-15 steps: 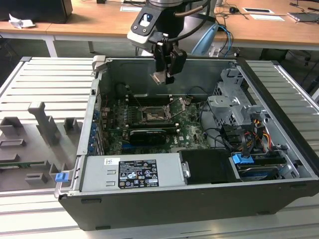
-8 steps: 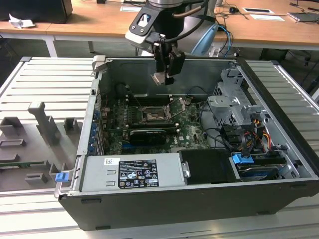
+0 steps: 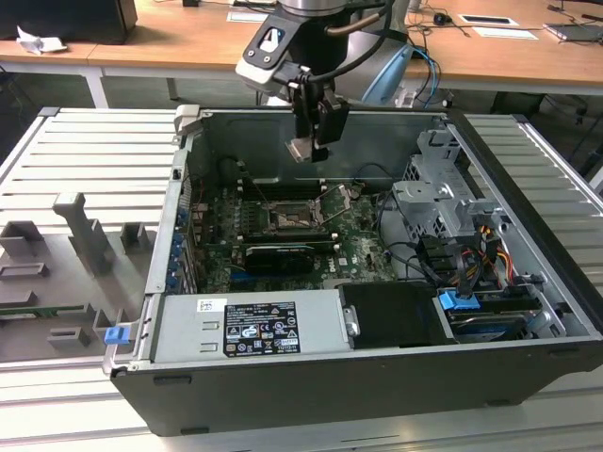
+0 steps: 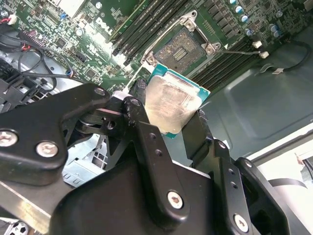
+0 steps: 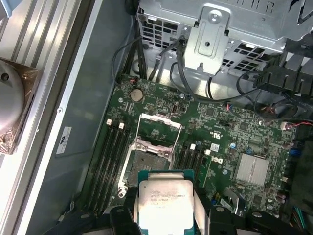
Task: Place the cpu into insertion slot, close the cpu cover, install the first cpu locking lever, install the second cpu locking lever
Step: 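Place the cpu into insertion slot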
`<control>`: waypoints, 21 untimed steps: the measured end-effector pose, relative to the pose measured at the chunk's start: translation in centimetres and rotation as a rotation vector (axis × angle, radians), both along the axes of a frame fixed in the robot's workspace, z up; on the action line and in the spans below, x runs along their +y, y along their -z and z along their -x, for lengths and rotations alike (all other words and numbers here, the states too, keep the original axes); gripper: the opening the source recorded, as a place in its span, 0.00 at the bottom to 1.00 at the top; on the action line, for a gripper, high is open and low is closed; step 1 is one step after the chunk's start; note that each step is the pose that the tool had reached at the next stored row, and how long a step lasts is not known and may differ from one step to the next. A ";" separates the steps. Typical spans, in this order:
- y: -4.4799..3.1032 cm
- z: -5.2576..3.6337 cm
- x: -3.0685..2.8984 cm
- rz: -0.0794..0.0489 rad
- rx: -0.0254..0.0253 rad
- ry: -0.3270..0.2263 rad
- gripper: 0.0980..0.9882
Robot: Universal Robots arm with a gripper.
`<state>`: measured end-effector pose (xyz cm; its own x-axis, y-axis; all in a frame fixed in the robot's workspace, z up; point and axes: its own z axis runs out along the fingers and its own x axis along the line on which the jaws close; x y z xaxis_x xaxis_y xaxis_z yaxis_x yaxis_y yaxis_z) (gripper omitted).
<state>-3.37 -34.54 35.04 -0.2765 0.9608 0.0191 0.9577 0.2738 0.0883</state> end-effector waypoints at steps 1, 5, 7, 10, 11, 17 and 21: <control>0.04 0.00 0.00 0.000 -0.0001 0.003 0.49; 0.11 0.00 0.00 0.001 0.0001 0.012 0.49; 0.17 0.00 0.00 0.001 0.0000 0.020 0.49; 0.21 0.00 0.00 0.001 0.0000 0.030 0.49; 0.22 0.00 0.00 0.001 0.0000 0.033 0.49; 0.30 0.00 0.00 0.001 0.0000 0.056 0.49; 0.38 0.00 0.00 0.001 0.0000 0.075 0.49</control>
<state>-3.37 -34.54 34.67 -0.2037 0.9789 0.0185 0.9756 0.2013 0.0881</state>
